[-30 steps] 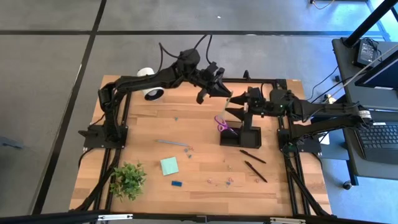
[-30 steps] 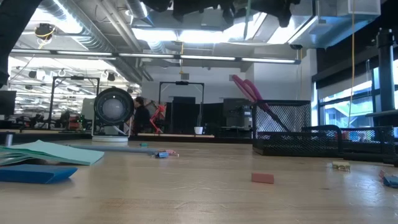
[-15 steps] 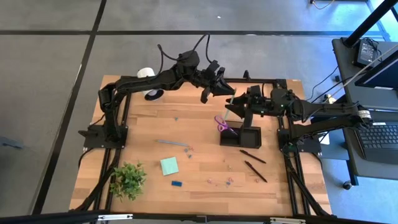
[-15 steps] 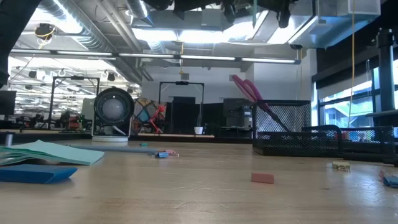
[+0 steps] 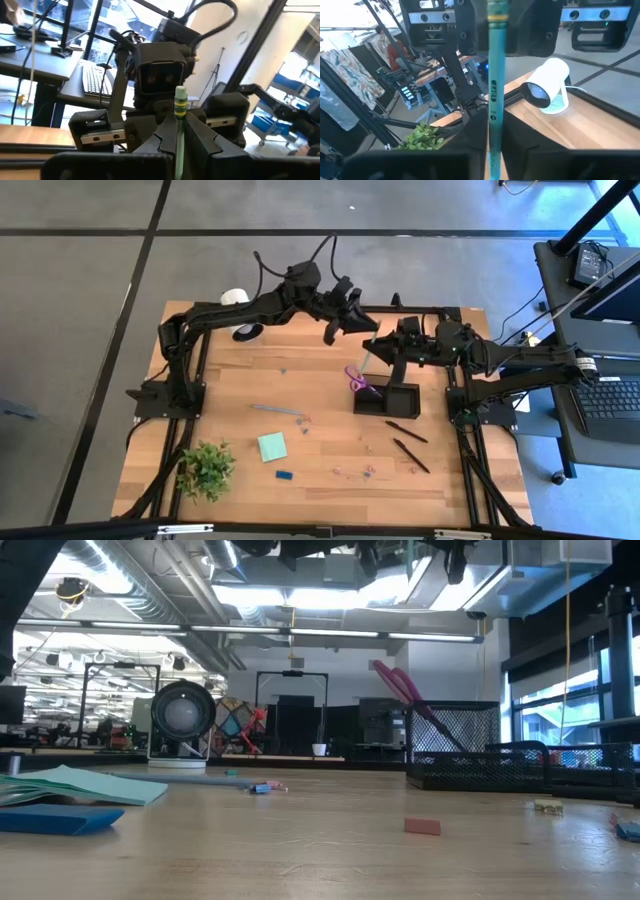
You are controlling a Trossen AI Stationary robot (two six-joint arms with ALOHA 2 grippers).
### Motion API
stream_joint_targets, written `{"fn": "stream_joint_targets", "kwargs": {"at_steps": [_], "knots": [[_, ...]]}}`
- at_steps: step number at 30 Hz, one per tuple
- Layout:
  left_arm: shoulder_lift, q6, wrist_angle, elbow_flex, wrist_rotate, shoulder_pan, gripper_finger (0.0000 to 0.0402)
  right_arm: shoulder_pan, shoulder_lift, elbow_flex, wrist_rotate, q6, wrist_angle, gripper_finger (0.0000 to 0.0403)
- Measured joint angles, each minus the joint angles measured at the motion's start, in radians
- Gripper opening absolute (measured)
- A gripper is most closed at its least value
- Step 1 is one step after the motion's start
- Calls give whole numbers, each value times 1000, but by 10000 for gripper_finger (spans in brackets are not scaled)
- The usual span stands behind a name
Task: Pick and place office supplies into organizer
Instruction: Put the light blue pencil into the black desk organizer
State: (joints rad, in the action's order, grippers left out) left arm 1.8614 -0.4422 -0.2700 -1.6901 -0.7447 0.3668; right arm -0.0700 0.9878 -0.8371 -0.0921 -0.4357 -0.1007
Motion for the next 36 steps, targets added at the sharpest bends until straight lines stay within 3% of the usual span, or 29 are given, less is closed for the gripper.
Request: {"fn": "stream_joint_targets", "kwargs": {"at_steps": [5, 12, 20, 25, 36], "knots": [[0, 11, 0, 0, 9, 0, 28, 0, 0, 0, 0, 14, 0, 24], [0, 71, -4, 0, 4, 0, 81, 0, 0, 0, 10, 23, 15, 24], [-15, 47, 17, 1, -146, 48, 135, 0, 0, 0, 10, 29, 28, 24], [-36, 73, 109, 1, -201, 81, 140, 0, -4, 0, 7, 56, 108, 24], [-84, 364, 363, 1, -153, 64, 141, -5, 29, 2, -69, 214, 385, 24]]}}
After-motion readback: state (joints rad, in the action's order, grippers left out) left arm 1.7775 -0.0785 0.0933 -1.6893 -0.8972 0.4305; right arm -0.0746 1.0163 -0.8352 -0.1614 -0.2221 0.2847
